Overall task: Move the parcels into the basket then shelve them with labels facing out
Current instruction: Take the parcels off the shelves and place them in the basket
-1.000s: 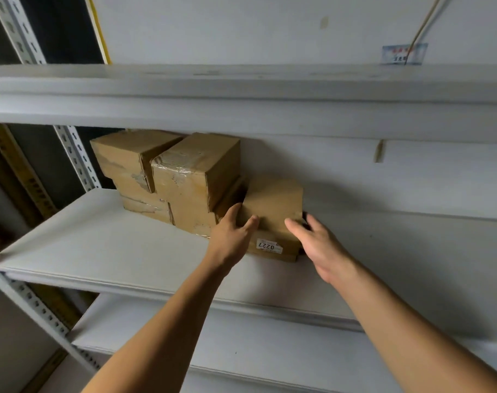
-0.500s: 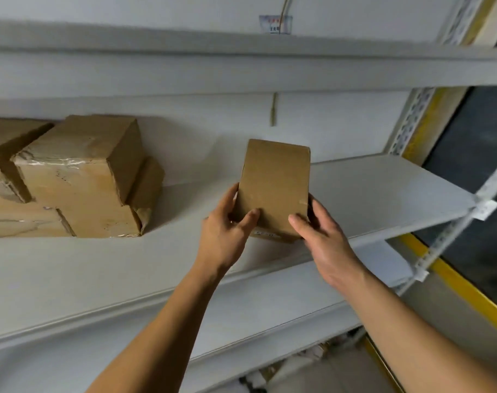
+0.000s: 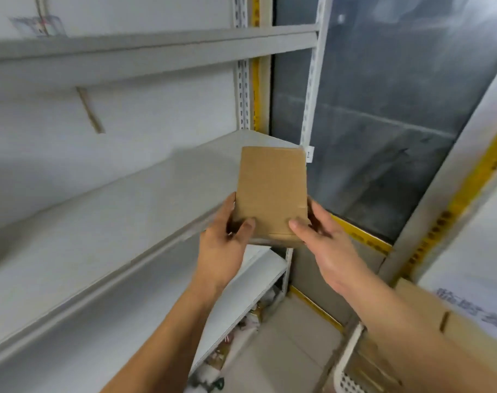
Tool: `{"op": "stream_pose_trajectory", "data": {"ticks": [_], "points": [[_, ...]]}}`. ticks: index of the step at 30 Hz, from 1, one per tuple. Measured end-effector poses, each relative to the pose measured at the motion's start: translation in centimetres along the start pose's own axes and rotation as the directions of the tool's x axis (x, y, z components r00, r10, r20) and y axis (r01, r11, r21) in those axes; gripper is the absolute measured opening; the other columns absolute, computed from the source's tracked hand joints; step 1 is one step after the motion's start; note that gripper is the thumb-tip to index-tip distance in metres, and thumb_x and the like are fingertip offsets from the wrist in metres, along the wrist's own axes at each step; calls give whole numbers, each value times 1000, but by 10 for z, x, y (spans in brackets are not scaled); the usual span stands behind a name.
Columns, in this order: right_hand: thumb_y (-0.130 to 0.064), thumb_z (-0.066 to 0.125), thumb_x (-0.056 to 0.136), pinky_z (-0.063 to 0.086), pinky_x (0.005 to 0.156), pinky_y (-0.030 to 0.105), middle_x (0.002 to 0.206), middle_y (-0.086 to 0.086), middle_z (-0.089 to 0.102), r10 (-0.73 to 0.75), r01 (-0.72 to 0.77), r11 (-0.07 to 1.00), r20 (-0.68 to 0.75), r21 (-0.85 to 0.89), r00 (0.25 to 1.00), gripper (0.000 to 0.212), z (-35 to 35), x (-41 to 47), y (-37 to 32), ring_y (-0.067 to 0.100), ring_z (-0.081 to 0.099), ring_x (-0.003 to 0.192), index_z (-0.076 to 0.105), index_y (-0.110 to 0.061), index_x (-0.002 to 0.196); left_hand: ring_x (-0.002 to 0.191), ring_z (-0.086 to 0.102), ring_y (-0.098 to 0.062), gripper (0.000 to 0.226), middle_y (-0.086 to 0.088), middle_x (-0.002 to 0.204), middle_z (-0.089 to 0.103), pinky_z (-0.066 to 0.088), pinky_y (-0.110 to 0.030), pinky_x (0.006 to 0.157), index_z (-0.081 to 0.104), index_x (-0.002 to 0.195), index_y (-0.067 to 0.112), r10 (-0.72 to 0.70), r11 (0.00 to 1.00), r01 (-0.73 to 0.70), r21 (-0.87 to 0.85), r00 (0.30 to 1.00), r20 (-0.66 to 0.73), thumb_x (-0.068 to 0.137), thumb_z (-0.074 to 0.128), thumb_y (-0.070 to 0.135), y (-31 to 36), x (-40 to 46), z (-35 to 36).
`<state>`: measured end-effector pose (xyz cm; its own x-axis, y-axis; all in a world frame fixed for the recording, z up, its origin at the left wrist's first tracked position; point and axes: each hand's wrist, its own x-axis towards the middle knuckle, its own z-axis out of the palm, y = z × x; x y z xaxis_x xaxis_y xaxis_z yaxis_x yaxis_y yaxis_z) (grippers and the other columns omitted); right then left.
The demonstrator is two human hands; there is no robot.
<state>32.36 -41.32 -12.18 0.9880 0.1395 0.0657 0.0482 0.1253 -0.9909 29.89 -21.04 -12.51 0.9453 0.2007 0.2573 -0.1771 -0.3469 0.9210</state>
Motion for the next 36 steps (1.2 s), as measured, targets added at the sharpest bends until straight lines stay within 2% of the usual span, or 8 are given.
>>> {"op": "stream_pose_trajectory", "data": {"ticks": [5, 8, 11, 18, 23, 27, 32, 36], "points": [[-12, 66, 102, 53, 88, 9, 123, -19, 74, 18, -20, 1000, -109, -23, 994, 47, -121, -30, 5, -5, 67, 114, 56, -33, 142, 125, 64, -4, 60, 15, 137, 68, 52, -40, 112, 46, 154, 45, -50, 998, 55, -24, 983, 175, 99, 70, 43, 11, -13, 119], [-22, 69, 101, 50, 107, 27, 134, -16, 70, 37, -45, 998, -152, -53, 988, 52, -176, -48, 15, 2, 63, 125, 53, -32, 150, 124, 63, -1, 58, 19, 134, 67, 52, -27, 108, 44, 153, 49, -83, 996, 90, -10, 958, 273, 101, 69, 40, 15, -23, 173], [-22, 72, 99, 50, 113, 37, 142, -11, 66, 68, -70, 998, -254, 1, 965, 64, -235, -71, 33, 10, 61, 133, 46, -28, 157, 124, 62, 1, 57, 25, 130, 65, 51, -37, 112, 44, 147, 54, -111, 994, 111, 24, 914, 391, 100, 70, 37, 13, -33, 233], [-4, 63, 103, 50, 111, 30, 145, -4, 66, 155, -141, 988, -511, 66, 846, 59, -343, -141, 77, 15, 59, 137, 46, -20, 157, 117, 68, 2, 81, 14, 131, 72, 54, -37, 108, 33, 162, 40, -142, 989, 135, 65, 709, 691, 91, 73, 45, -1, -65, 370], [-4, 59, 104, 52, 107, 30, 144, -2, 67, 196, -162, 980, -675, 114, 711, 56, -392, -200, 100, 15, 60, 136, 48, -21, 156, 112, 64, 14, 67, 25, 126, 68, 52, -13, 94, 37, 155, 46, -90, 993, 110, 38, 520, 850, 101, 71, 25, -6, -102, 453], [-6, 58, 104, 48, 114, 40, 145, 2, 66, 252, -188, 967, -743, 171, 620, 55, -429, -248, 116, 22, 59, 138, 48, -21, 156, 126, 61, 1, 71, 12, 140, 65, 51, -28, 110, 36, 160, 36, -100, 989, 138, 47, 407, 908, 99, 71, 27, -6, -147, 505], [-12, 60, 102, 51, 108, 38, 145, -2, 66, 330, -247, 942, -743, 226, 583, 54, -477, -297, 137, 21, 61, 135, 50, -27, 154, 118, 65, 1, 67, 26, 128, 67, 54, -38, 108, 39, 146, 59, -174, 980, 155, 125, 363, 915, 87, 70, 47, -17, -203, 561], [-17, 64, 97, 55, 102, 36, 142, -1, 68, 387, -293, 920, -720, 261, 576, 56, -515, -310, 171, 23, 64, 131, 53, -27, 151, 123, 63, -7, 86, 13, 140, 64, 53, -43, 110, 34, 157, 47, -270, 956, 208, 206, 357, 894, 79, 65, 60, -37, -232, 598]]}}
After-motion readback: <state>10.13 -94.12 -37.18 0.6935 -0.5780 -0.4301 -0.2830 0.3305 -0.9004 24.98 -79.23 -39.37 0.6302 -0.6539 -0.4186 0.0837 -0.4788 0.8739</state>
